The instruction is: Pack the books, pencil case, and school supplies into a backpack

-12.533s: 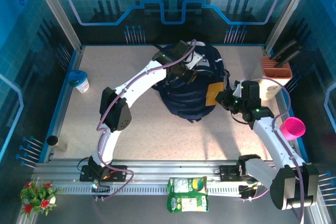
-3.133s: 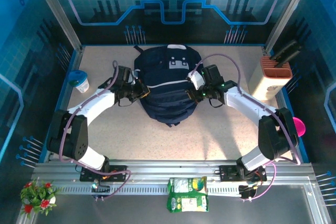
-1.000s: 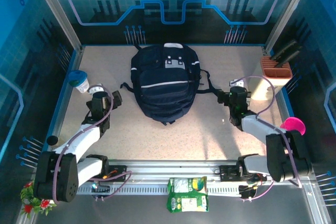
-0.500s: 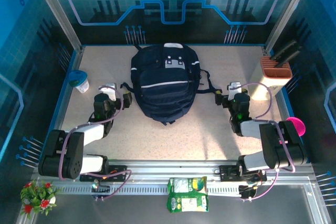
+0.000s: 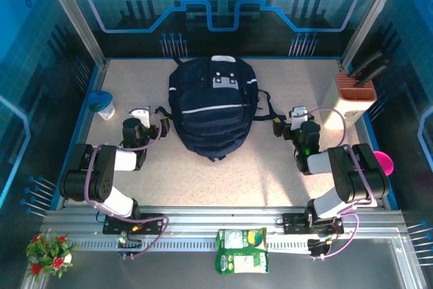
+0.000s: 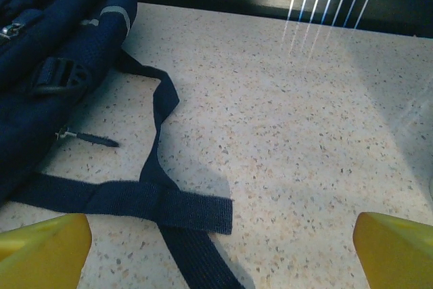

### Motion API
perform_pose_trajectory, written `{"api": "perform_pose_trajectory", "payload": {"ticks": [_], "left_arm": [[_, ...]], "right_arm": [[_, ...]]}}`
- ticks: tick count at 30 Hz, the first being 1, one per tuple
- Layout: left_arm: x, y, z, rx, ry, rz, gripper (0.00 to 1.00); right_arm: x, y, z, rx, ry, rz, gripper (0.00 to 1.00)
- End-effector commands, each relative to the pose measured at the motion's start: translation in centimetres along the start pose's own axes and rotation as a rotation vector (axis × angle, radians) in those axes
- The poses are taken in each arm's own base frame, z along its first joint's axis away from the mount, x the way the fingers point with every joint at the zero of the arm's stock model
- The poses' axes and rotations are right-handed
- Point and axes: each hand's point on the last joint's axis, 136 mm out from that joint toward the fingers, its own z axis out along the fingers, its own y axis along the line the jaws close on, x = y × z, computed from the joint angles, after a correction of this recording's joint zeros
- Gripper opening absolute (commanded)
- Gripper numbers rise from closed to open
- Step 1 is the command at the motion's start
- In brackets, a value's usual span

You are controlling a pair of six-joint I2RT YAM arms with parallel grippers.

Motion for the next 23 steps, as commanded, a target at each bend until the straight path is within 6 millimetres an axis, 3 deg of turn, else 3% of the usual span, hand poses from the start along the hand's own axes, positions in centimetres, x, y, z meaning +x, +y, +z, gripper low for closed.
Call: {"api": "perform_pose_trajectory", "payload": {"ticks": [1, 23], "left_arm": [[-1.99, -0.18, 0.34, 0.011, -0.063, 0.006, 0.99], [-2.03, -0.08, 0.44, -0.034, -0.067, 0.027, 0.99]], "right_arm": [[-0.92, -0.85, 0.83, 0.019, 0.004, 0.011, 1.0], [-0.91, -0.91, 0.84, 0.017, 0.005, 0.014, 1.0]]}}
